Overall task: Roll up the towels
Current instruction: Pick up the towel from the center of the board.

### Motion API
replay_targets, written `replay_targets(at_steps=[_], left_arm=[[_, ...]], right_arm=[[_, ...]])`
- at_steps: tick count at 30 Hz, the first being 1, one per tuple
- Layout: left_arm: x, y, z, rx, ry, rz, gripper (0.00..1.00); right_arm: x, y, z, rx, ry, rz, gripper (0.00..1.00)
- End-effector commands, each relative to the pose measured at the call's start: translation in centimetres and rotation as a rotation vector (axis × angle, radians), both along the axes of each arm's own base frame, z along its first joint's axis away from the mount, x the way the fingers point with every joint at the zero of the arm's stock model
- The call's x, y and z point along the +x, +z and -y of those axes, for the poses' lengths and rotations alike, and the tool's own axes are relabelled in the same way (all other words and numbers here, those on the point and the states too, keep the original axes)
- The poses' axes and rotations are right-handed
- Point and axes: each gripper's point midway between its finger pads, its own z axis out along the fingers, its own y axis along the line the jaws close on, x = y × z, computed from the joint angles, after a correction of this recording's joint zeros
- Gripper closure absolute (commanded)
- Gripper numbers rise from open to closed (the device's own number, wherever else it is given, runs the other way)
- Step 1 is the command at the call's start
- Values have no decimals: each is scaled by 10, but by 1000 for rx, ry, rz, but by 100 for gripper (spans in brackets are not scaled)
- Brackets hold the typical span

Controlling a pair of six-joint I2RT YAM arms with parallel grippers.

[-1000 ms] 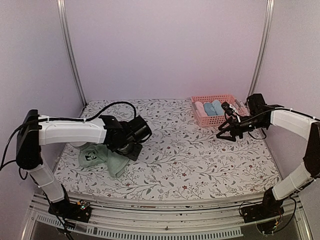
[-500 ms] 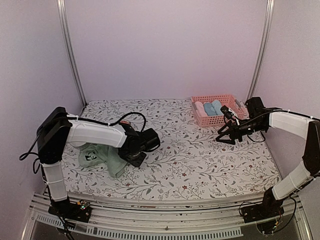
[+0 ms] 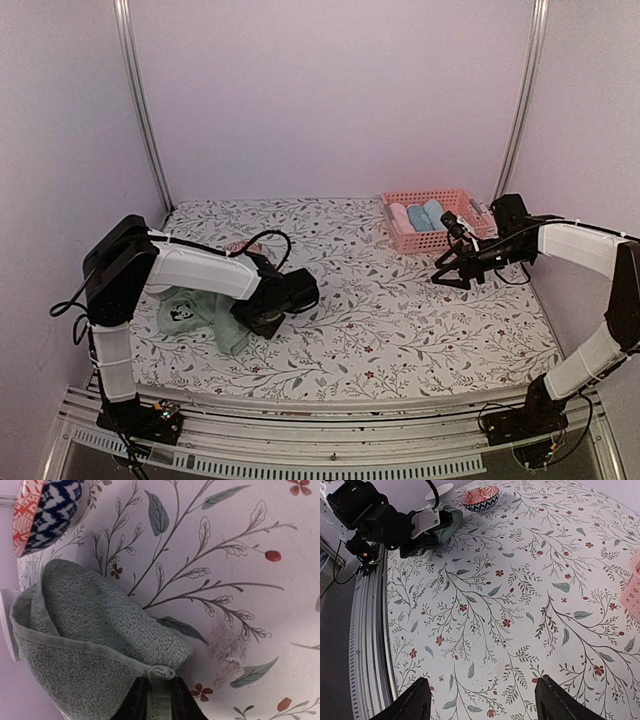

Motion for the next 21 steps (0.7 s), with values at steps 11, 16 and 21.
replay_targets(at_steps=[11, 16, 21], left_arm=[[-12, -20, -13, 98, -13, -57, 64], [-6, -4, -18, 139, -1, -1, 80], [11, 67, 18, 31, -45, 123, 92]], right_arm=[[-4, 2, -4, 13, 24, -1, 27], [-4, 2, -5, 12, 25, -2, 27], [-4, 5, -6, 19, 28, 0, 28]])
